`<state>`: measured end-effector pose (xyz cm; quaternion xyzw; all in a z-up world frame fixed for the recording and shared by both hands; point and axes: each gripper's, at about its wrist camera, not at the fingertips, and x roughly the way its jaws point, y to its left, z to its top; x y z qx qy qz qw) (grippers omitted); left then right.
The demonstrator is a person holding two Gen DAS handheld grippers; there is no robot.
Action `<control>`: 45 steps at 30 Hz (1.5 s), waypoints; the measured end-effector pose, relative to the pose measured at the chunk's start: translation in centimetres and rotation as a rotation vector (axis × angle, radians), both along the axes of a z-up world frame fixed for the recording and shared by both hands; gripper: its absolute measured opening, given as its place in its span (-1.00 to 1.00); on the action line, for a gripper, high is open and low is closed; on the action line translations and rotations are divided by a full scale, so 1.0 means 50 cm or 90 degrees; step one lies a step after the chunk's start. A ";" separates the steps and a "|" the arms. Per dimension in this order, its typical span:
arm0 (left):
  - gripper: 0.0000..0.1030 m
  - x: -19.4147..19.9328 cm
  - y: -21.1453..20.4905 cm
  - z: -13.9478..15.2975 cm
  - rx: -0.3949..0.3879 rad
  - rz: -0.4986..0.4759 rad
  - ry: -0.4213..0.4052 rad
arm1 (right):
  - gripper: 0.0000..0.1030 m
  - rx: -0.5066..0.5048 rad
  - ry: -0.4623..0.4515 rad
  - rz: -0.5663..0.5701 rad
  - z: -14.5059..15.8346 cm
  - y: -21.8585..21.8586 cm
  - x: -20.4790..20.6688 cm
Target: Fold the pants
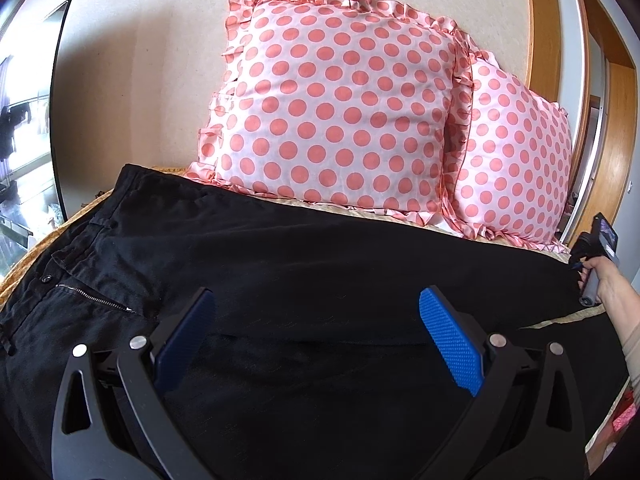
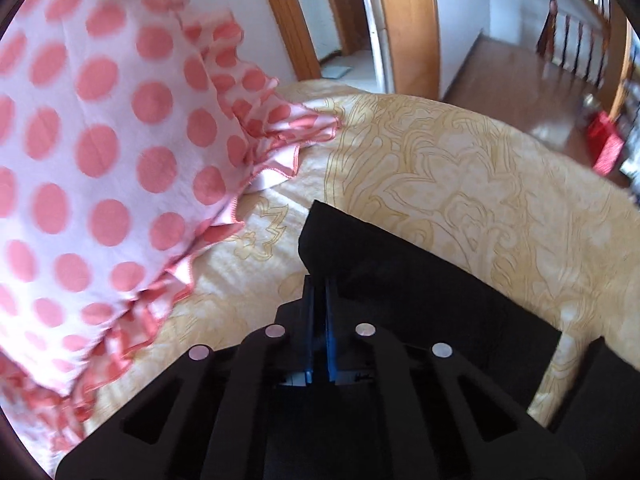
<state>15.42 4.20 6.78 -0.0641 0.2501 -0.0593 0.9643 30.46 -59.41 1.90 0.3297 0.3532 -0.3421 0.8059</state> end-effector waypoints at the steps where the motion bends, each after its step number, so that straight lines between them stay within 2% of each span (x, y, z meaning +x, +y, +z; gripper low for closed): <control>1: 0.97 0.000 0.000 0.000 -0.001 -0.001 0.000 | -0.91 0.006 -0.020 0.006 0.006 0.002 -0.020; 6: 0.97 -0.020 0.004 0.004 -0.003 -0.002 -0.010 | -0.92 0.030 -0.124 0.060 0.046 0.045 -0.165; 10: 0.97 -0.044 0.002 0.007 0.001 -0.009 -0.019 | -0.92 0.071 -0.177 0.084 0.049 0.083 -0.306; 12: 0.97 -0.054 0.000 0.010 0.002 -0.010 -0.026 | -0.92 0.093 -0.186 0.081 0.027 0.098 -0.379; 15: 0.97 -0.065 0.001 0.016 0.003 -0.008 -0.040 | -0.92 0.120 -0.176 0.067 -0.012 0.100 -0.437; 20: 0.97 -0.062 -0.004 0.020 -0.008 -0.017 -0.029 | -0.89 0.185 -0.189 0.059 -0.042 0.076 -0.445; 21: 0.97 -0.063 -0.003 0.019 -0.011 -0.018 -0.027 | -0.82 0.198 -0.194 0.051 -0.044 0.072 -0.445; 23: 0.97 -0.065 -0.004 0.019 -0.007 -0.014 -0.028 | -0.53 0.220 -0.201 0.047 -0.047 0.069 -0.443; 24: 0.97 -0.066 -0.004 0.018 -0.005 -0.010 -0.029 | -0.31 0.228 -0.208 0.045 -0.047 0.067 -0.442; 25: 0.97 -0.068 -0.004 0.017 -0.005 -0.007 -0.029 | -0.19 0.239 -0.224 0.046 -0.047 0.066 -0.443; 30: 0.97 -0.062 0.006 0.008 -0.036 -0.016 -0.004 | -0.18 0.240 -0.257 0.028 -0.039 0.060 -0.434; 32: 0.97 -0.060 0.006 0.006 -0.034 -0.012 0.000 | -0.18 0.231 -0.248 0.020 -0.042 0.056 -0.421; 35: 0.97 -0.062 0.004 0.005 -0.020 -0.001 -0.002 | -0.36 0.240 -0.255 0.005 -0.056 0.050 -0.409; 37: 0.97 -0.062 0.007 0.006 -0.018 0.006 -0.001 | -0.94 0.229 -0.264 0.006 -0.060 0.045 -0.404; 39: 0.97 -0.060 0.013 0.007 -0.023 0.012 0.005 | -0.94 0.229 -0.280 0.011 -0.067 0.036 -0.405; 41: 0.97 -0.056 0.022 0.009 -0.030 0.016 0.014 | -0.95 0.241 -0.327 0.022 -0.063 0.028 -0.423; 45: 0.96 -0.053 0.035 0.019 -0.017 0.027 0.017 | -0.95 0.190 -0.396 0.033 -0.016 0.027 -0.501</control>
